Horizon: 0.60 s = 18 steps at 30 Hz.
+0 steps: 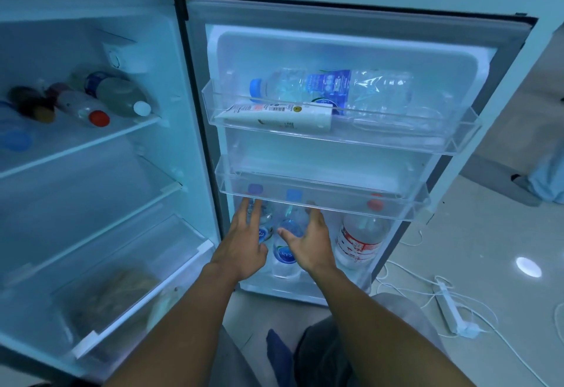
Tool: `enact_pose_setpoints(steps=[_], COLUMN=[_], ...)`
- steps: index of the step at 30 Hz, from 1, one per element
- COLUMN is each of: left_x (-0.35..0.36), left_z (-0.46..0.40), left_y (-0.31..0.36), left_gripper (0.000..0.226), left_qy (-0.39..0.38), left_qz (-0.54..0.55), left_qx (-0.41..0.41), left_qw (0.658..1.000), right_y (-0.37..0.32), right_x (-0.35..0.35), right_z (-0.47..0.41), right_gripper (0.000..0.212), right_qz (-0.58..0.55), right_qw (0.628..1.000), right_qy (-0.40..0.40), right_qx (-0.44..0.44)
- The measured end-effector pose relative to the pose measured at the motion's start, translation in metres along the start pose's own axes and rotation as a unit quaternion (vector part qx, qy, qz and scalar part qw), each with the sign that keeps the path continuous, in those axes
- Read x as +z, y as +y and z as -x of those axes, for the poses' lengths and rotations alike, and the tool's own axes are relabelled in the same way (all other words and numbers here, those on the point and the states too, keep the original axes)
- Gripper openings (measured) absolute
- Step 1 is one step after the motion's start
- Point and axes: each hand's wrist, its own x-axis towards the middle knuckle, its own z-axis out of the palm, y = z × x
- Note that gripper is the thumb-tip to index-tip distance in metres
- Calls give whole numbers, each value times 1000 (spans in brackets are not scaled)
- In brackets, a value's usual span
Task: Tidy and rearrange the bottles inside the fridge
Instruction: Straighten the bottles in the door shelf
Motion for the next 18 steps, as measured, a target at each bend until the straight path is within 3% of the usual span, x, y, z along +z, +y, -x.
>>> enact_pose_setpoints(steps=[6, 18], left_x=[-3, -21], left_z=[3, 9], left_y=[2, 11], left_gripper=[94, 92], left_qy=[-11, -55], left_qz=[5, -32], left_qx=[-2, -29], left_qw=[1000, 998], right_y=[8, 8], right_x=[-3, 7], right_z=[-6, -15], right_gripper=[77, 84], right_qz=[4, -9], right_qw=[999, 1000], right_qy=[-33, -27], right_qx=[-18, 5])
